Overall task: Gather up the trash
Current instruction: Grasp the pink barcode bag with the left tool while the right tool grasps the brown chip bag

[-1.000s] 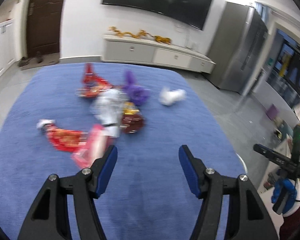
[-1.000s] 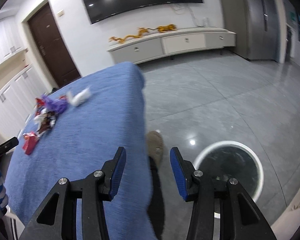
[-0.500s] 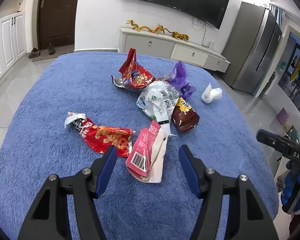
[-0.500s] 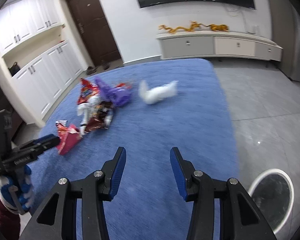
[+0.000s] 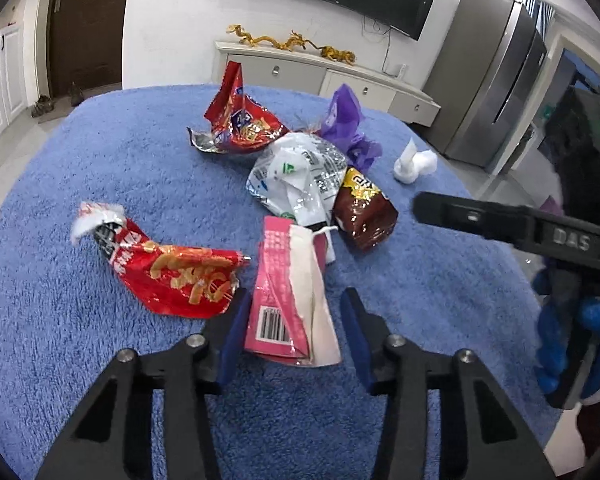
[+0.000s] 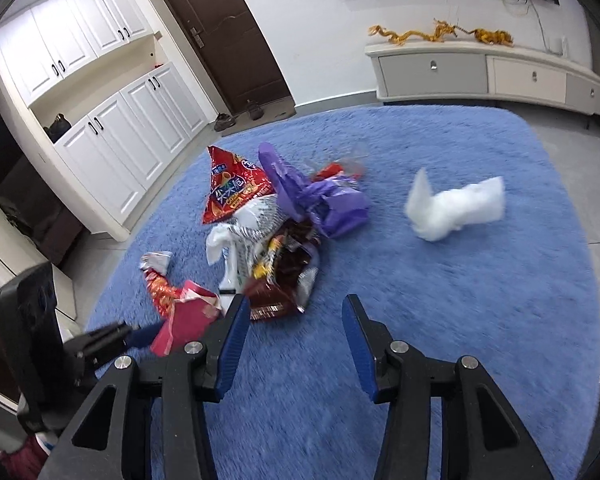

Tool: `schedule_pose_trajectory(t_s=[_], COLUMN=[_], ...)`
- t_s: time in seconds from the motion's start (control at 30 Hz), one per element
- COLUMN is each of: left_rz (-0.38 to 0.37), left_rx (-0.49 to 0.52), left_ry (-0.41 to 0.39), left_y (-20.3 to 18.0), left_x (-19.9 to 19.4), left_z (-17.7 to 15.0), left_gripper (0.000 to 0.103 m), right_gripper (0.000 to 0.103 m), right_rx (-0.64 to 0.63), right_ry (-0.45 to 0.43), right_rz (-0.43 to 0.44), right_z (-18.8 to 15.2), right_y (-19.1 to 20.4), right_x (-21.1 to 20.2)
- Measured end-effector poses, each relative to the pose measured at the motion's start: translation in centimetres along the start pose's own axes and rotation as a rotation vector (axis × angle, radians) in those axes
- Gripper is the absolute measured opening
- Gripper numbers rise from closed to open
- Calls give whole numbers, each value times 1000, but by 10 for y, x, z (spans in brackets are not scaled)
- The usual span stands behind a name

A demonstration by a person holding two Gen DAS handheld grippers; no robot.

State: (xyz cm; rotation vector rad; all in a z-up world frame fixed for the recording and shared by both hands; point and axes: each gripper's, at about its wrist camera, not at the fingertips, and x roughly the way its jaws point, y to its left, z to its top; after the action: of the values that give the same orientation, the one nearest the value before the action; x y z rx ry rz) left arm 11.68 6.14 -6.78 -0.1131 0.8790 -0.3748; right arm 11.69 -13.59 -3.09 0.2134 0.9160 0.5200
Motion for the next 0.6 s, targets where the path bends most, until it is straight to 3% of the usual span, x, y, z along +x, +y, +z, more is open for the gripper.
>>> schedule_pose_trajectory(t_s=[0.3,0.6], left_rz=[-39,-43], left_rx=[-47,-53], left_ry=[2,0], left_y=[10,11], left_x=[-4,-5], left_z=[-6,-7], left_gripper=[35,35], right_gripper=[48,48], right_rx=[40,64], right_ry=[47,51], right_rz=[41,65], right_z=[8,14], right_y=[-1,-4], right_x=[34,43])
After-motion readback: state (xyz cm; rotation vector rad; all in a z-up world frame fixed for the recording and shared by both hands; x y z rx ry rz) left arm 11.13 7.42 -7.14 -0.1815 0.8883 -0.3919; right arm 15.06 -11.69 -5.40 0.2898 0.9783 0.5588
